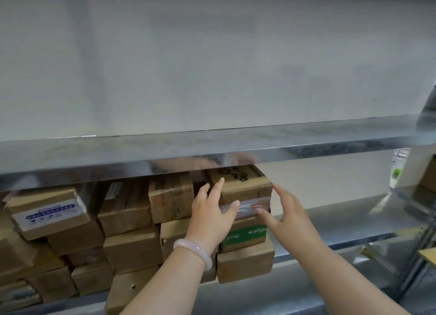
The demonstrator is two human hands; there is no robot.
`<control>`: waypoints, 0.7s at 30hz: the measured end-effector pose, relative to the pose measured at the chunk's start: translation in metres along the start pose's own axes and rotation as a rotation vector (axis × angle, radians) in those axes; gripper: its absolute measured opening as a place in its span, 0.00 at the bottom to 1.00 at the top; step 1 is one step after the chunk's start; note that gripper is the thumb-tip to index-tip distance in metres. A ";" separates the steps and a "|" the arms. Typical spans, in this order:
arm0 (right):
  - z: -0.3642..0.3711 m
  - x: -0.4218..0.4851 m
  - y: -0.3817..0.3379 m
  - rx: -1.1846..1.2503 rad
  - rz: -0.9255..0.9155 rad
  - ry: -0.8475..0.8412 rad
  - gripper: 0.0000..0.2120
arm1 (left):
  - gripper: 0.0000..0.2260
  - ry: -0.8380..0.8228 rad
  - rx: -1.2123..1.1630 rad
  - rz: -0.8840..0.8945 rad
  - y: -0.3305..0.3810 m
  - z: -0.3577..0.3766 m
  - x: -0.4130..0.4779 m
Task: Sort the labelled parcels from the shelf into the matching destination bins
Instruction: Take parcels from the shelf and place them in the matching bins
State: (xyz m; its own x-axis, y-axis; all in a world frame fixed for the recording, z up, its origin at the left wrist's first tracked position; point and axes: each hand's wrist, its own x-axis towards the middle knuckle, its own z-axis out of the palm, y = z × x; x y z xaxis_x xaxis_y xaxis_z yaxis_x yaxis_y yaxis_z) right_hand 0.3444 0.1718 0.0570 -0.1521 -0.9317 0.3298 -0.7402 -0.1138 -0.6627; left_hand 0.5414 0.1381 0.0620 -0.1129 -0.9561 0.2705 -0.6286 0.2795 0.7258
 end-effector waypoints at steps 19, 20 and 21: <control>-0.018 0.011 0.038 0.678 0.404 -0.058 0.24 | 0.22 0.175 -0.015 0.174 -0.001 0.017 -0.032; -0.020 0.008 0.038 0.722 0.449 -0.133 0.25 | 0.23 0.175 -0.031 0.168 0.003 0.019 -0.041; -0.023 0.004 0.038 0.782 0.484 -0.217 0.26 | 0.23 0.174 -0.048 0.169 0.008 0.021 -0.051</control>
State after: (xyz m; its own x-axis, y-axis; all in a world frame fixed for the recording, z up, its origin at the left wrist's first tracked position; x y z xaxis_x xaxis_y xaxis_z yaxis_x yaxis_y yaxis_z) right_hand 0.3010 0.1715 0.0485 -0.1442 -0.9731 -0.1798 0.0324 0.1770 -0.9837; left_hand 0.5261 0.1871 0.0407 -0.0766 -0.8670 0.4925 -0.5742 0.4421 0.6891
